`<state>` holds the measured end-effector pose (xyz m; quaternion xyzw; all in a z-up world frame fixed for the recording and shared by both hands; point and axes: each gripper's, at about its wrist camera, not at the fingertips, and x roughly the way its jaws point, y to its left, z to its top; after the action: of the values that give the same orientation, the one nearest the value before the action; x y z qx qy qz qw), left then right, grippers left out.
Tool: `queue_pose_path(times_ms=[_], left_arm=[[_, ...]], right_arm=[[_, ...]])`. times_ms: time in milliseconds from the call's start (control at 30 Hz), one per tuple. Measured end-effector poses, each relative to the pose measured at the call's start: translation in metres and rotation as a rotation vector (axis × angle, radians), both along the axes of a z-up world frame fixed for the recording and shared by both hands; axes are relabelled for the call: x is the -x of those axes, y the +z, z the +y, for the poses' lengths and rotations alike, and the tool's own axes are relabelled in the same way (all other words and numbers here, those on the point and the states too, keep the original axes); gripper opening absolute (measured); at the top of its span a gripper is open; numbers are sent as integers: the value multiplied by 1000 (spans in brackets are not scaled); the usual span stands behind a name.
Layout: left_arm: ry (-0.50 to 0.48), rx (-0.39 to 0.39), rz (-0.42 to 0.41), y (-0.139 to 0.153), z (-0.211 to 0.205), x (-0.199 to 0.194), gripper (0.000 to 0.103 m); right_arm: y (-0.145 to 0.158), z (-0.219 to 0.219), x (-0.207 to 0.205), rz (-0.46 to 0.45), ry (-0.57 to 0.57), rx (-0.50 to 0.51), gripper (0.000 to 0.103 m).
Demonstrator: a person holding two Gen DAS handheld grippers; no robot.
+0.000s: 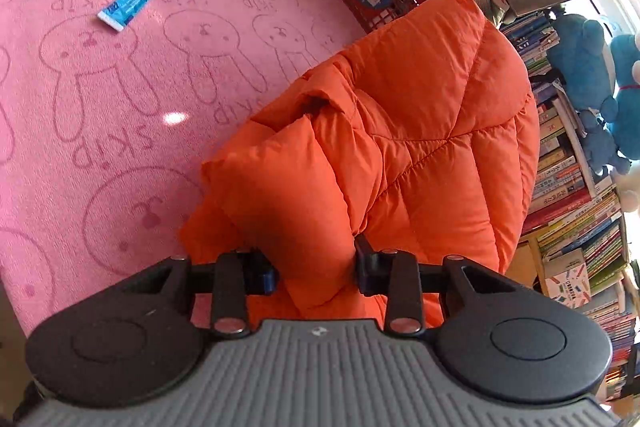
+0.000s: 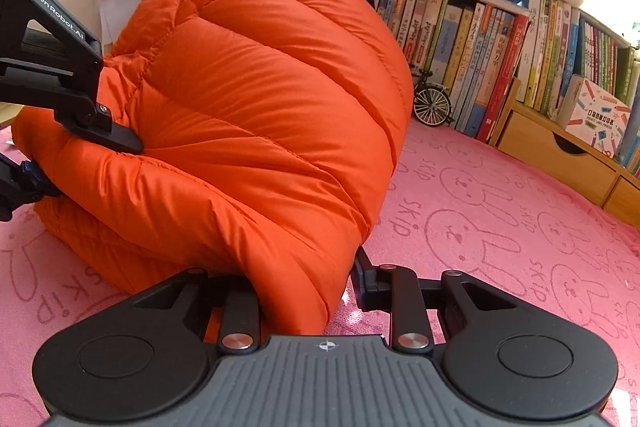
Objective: Fold clothes
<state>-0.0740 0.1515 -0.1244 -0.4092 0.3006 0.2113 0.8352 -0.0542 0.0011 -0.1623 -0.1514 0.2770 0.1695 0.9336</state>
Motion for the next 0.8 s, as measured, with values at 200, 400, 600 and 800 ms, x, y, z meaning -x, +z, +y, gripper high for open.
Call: queue_pose_path(times_ms=[200,400,600,800], left_arm=[[-11,-262,55,-3,2,8,51],[48,-297,74,-4,40,17,50],[-3,101,-140,20,52,56,48],[-138,485,-230,5,20,62,61]], right_arm=[[-3,1,3,-12,21,39,28],[2,7,12,-68,86,76,27],[17,1,8,-67,73,7,22],[28,-6,4,-57,54,-73,21]])
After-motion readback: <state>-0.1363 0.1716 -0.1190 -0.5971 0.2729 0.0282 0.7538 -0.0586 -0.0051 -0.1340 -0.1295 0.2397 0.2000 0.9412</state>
